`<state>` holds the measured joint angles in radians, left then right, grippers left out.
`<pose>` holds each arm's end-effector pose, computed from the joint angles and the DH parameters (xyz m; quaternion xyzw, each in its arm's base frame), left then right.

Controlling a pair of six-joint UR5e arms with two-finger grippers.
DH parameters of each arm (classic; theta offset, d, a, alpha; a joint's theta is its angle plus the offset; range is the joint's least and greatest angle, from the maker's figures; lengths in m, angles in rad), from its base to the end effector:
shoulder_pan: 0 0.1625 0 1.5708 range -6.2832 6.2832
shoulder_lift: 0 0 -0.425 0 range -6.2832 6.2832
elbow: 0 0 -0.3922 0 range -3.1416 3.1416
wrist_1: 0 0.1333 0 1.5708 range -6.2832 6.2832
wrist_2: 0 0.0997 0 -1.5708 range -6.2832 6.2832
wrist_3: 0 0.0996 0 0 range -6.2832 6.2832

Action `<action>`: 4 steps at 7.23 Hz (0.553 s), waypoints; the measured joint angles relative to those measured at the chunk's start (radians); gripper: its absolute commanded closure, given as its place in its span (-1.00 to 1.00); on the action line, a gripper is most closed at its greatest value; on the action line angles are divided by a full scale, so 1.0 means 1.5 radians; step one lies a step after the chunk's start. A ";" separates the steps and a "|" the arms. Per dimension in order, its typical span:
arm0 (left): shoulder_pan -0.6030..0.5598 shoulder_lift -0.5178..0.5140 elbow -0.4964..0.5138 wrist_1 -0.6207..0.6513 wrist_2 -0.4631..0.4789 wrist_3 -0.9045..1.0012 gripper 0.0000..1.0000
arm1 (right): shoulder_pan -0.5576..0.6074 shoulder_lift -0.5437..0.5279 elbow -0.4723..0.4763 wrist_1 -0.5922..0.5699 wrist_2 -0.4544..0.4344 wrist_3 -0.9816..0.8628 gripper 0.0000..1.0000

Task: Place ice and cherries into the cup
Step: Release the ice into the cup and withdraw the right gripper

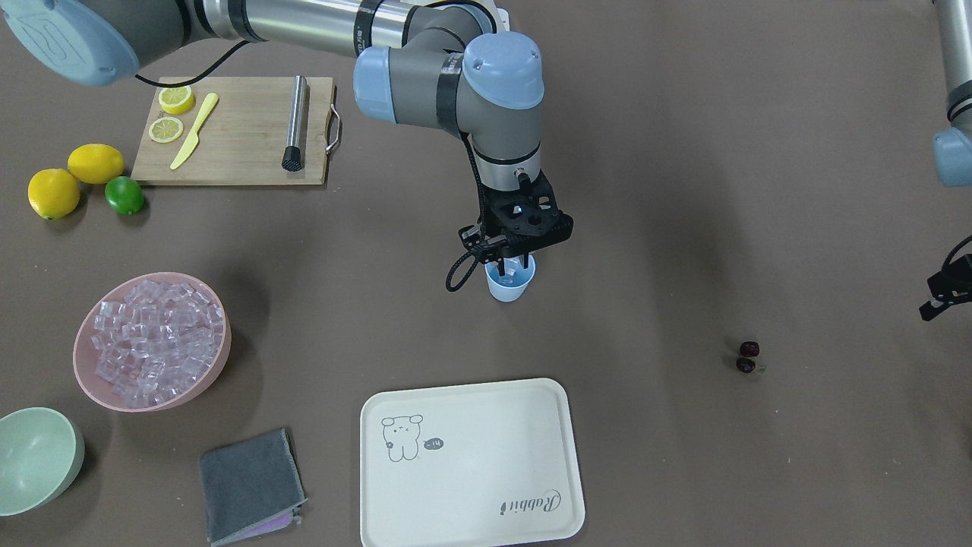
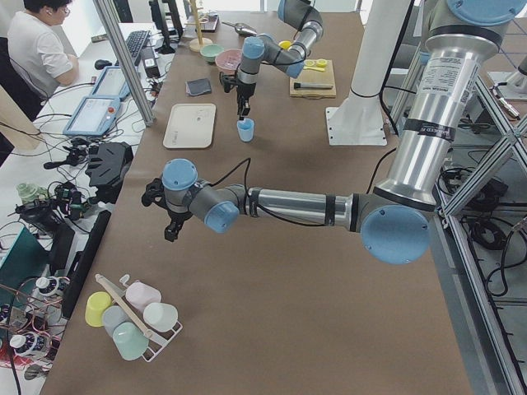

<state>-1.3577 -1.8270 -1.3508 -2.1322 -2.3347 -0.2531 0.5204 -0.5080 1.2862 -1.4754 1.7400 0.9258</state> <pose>0.0687 -0.6221 0.5628 0.1835 0.4097 0.0920 0.8888 -0.6274 -0.4939 0.0805 0.1680 -0.3941 -0.0919 0.8989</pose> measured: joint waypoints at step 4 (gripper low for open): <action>0.047 -0.034 -0.006 0.002 0.002 -0.085 -0.95 | 0.057 -0.042 0.032 0.002 0.045 -0.061 -0.96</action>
<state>-1.2880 -1.8776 -1.3595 -2.1298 -2.3324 -0.3800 0.6060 -0.5714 1.3343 -1.4730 1.8075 0.8350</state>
